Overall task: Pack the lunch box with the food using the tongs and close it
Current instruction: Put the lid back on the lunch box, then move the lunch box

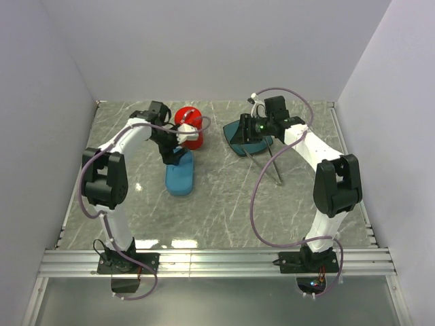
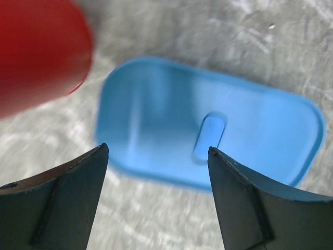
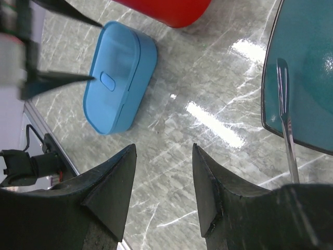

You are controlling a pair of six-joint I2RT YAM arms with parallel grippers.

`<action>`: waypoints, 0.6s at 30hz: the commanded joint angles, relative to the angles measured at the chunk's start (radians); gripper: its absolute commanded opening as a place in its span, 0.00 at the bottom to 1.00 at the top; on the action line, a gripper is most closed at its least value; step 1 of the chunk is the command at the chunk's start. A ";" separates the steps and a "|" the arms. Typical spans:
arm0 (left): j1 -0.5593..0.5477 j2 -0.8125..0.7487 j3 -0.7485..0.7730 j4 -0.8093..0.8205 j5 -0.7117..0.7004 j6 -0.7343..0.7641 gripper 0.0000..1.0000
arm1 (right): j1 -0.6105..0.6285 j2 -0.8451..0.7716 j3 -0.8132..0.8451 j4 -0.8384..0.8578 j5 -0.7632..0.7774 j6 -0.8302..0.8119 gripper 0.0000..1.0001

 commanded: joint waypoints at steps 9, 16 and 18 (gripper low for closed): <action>0.164 -0.132 -0.090 -0.102 -0.043 0.102 0.82 | -0.010 -0.096 -0.037 0.009 -0.002 -0.021 0.55; 0.181 -0.103 -0.178 -0.029 -0.043 0.168 0.83 | -0.012 -0.110 -0.064 0.023 0.003 -0.021 0.54; 0.173 -0.079 -0.174 -0.019 -0.043 0.174 0.83 | -0.015 -0.114 -0.065 0.017 0.012 -0.022 0.54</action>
